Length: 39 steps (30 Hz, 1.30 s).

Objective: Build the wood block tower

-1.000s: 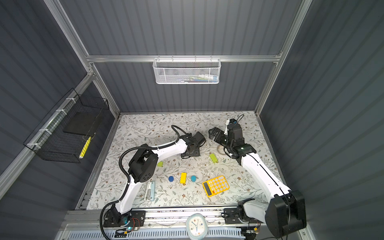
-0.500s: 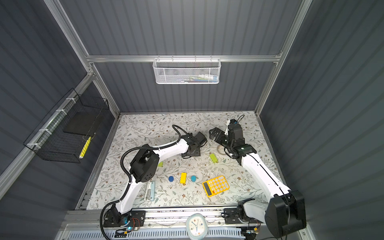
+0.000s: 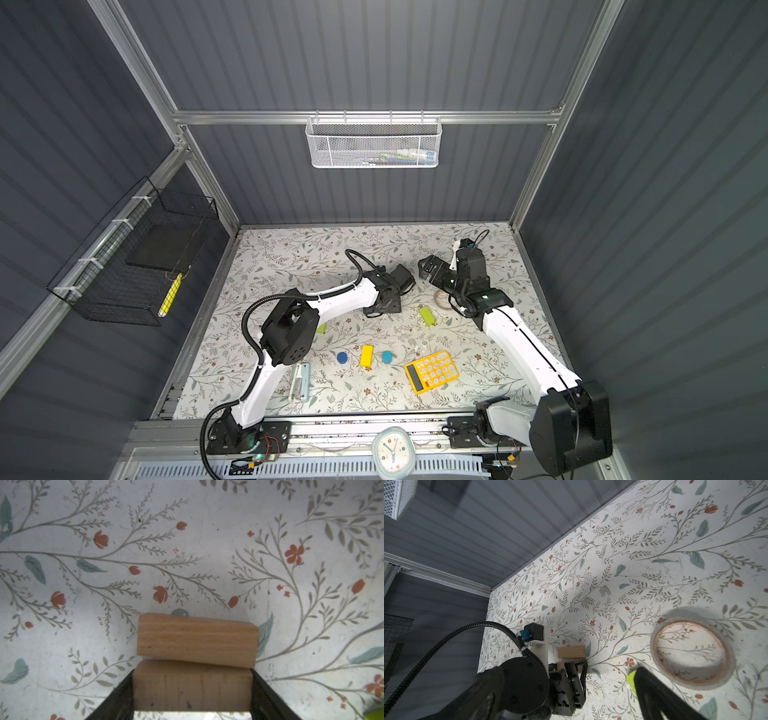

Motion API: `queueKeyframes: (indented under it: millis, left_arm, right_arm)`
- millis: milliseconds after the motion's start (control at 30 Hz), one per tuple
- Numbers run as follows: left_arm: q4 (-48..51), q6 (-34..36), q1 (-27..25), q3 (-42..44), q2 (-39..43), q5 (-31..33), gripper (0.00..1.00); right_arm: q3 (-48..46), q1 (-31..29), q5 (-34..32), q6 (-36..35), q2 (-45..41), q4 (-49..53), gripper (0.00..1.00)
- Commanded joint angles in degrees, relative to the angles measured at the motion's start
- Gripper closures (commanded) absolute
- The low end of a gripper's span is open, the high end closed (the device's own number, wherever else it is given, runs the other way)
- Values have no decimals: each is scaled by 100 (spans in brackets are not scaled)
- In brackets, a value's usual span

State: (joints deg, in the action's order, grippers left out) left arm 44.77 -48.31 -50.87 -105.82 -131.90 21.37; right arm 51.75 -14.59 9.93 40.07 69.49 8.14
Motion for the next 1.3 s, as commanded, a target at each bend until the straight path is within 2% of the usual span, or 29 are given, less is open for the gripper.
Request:
queueKeyframes:
  millis: [0,200,467,767,933,1000,1267]
  left_arm:
    - [444,-22,-14,1,-327,105,23]
    - [436,-28,-19,-9,-362,79,15]
    - [427,-31,-19,-22,-368,35,14]
    - [278,-73,-49,263,-22,-17,14]
    - [157,-51,-83,351,106,-14,8]
    - [113,-21,-93,360,155,-18,1]
    - [14,84,-140,414,404,-64,0]
  right_arm:
    - [-86,35,88,27,8,-76,1]
    - [-86,35,88,22,-14,-78,1]
    - [-87,44,92,27,-20,-67,1]
    - [-95,44,113,17,-21,-67,1]
    - [-95,44,129,0,-46,-67,1]
    - [-95,44,123,-5,-50,-67,1]
    - [-95,53,127,-8,-54,-72,1]
